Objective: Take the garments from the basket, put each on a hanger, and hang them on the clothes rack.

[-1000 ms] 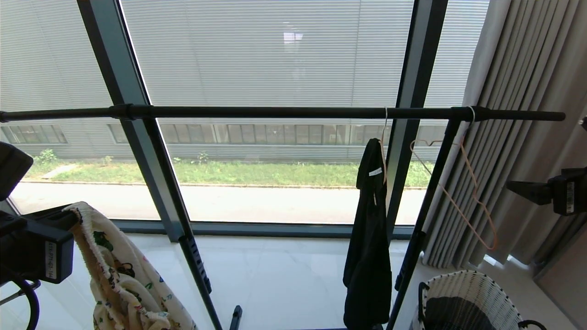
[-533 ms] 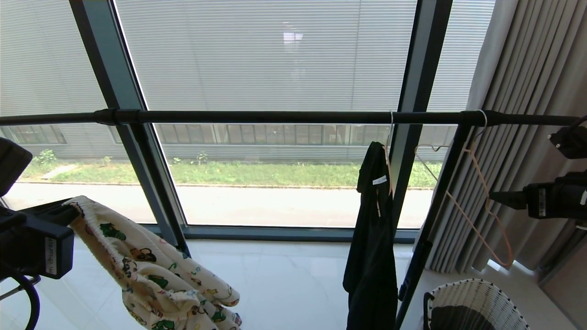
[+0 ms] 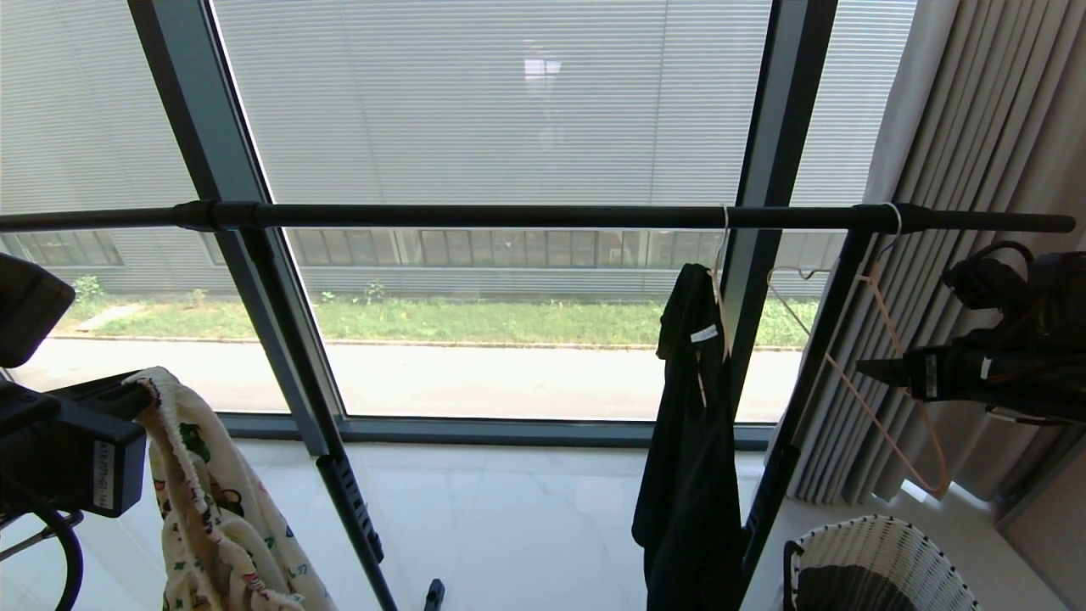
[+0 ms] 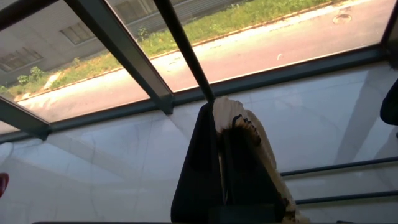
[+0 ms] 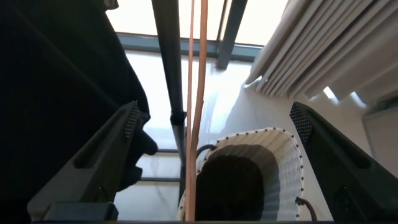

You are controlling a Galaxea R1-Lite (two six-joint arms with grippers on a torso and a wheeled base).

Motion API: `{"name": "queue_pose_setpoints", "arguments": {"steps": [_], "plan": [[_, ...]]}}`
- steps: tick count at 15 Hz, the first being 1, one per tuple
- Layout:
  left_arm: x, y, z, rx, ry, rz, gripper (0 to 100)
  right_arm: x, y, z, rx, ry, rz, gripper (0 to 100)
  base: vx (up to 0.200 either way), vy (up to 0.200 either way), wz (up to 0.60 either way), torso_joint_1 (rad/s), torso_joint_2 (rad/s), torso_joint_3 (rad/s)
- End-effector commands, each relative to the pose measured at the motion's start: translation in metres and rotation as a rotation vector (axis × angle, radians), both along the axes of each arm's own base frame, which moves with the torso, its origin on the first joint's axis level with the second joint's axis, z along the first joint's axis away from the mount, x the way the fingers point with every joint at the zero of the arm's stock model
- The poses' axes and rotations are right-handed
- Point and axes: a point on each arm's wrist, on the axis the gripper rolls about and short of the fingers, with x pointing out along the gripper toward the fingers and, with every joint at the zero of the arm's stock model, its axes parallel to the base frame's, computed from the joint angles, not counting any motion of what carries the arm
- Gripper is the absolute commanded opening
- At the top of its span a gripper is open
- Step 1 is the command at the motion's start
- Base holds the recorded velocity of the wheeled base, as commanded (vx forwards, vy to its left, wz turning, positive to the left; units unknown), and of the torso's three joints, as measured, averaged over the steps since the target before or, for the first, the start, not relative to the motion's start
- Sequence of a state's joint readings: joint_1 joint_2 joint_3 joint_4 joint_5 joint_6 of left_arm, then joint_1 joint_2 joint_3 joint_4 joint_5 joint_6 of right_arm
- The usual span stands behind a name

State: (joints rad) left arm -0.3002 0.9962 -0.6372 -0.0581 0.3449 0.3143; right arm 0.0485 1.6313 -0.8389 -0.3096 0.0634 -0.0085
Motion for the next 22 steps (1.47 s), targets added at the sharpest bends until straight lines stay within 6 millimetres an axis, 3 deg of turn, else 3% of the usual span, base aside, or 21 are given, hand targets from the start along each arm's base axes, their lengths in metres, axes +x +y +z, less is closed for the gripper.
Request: {"name": "queue_pose_setpoints", "arguments": {"steps": [1,7,8,15,22], "plan": [[0.001,0.000,0.000,0.002,0.003,0.001,0,0.016,0.001,-0.021,-0.002,0.048,0.003,100,0.000,0.000,0.00,0.000,0.00,0.000],[0.002,0.000,-0.001,0.003,0.007,0.001,0,0.027,0.002,-0.030,0.000,0.033,0.006,100,0.000,0.000,0.00,0.000,0.00,0.000],[0.002,-0.001,-0.001,0.003,0.008,0.001,0,0.027,0.002,-0.030,0.000,0.033,0.006,0,0.000,0.000,0.00,0.000,0.00,0.000],[0.001,0.000,-0.001,0.002,0.006,0.001,0,0.022,0.003,-0.022,0.001,0.008,0.004,0,0.000,0.000,0.00,0.000,0.00,0.000],[0.000,0.000,0.000,0.000,-0.002,0.001,0,-0.001,0.001,-0.009,0.026,-0.072,-0.010,0,0.000,0.000,0.00,0.000,0.00,0.000]]}}
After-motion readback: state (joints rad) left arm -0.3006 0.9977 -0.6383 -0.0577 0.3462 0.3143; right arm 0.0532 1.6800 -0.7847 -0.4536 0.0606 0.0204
